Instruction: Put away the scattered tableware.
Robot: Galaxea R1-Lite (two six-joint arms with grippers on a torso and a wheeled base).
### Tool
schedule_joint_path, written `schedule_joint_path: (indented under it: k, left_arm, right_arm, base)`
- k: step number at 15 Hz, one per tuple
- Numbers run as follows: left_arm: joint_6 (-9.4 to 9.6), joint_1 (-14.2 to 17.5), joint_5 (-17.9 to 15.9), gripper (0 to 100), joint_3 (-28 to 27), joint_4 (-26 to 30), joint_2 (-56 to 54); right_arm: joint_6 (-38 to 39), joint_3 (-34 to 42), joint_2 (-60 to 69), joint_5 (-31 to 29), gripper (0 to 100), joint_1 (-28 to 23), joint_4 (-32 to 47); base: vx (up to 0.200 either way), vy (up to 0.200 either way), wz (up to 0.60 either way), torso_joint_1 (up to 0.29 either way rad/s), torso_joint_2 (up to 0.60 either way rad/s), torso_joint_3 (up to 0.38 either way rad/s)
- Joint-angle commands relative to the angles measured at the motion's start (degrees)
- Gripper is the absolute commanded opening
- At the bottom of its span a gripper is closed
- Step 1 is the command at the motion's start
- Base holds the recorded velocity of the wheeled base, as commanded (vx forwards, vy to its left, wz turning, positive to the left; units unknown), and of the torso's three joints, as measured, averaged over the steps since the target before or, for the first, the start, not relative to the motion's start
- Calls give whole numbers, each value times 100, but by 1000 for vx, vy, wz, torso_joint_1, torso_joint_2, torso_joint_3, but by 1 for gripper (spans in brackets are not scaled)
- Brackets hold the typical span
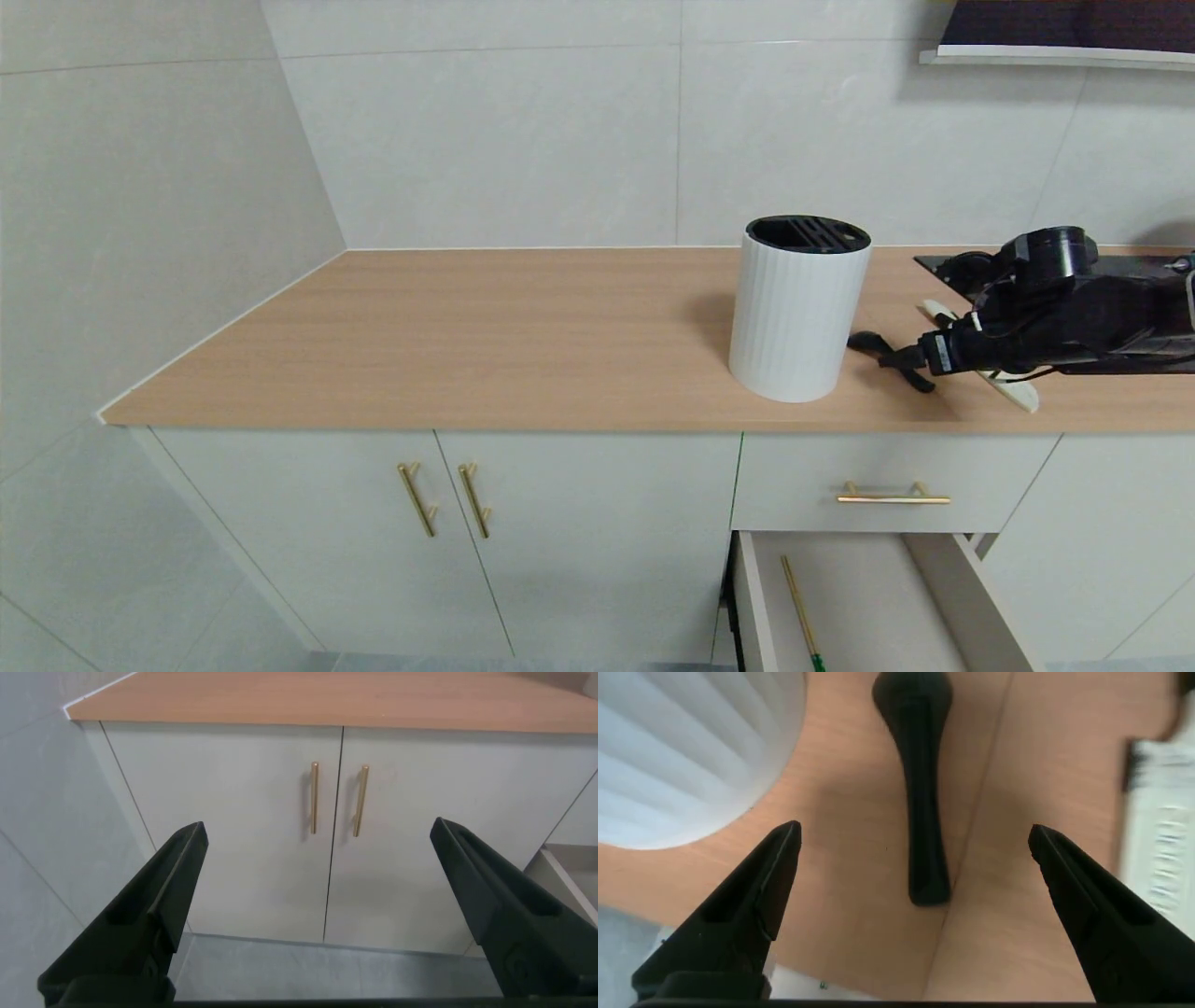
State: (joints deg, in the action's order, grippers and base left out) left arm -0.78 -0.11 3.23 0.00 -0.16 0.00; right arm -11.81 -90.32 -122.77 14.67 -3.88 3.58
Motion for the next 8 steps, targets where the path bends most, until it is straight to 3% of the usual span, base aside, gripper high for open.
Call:
schedule_joint_path:
  k: [1,8]
  left_arm:
    - [-1,2,2,100,0,-2,0]
    - [-1,2,2,100,0,-2,0]
  right_arm:
    - [4,-30,-168,1,100,10,-7]
    - [-5,-73,-388,1,100,124,-24]
  base:
    - [0,0,0,0,0,0]
    - [0,0,0,0,0,0]
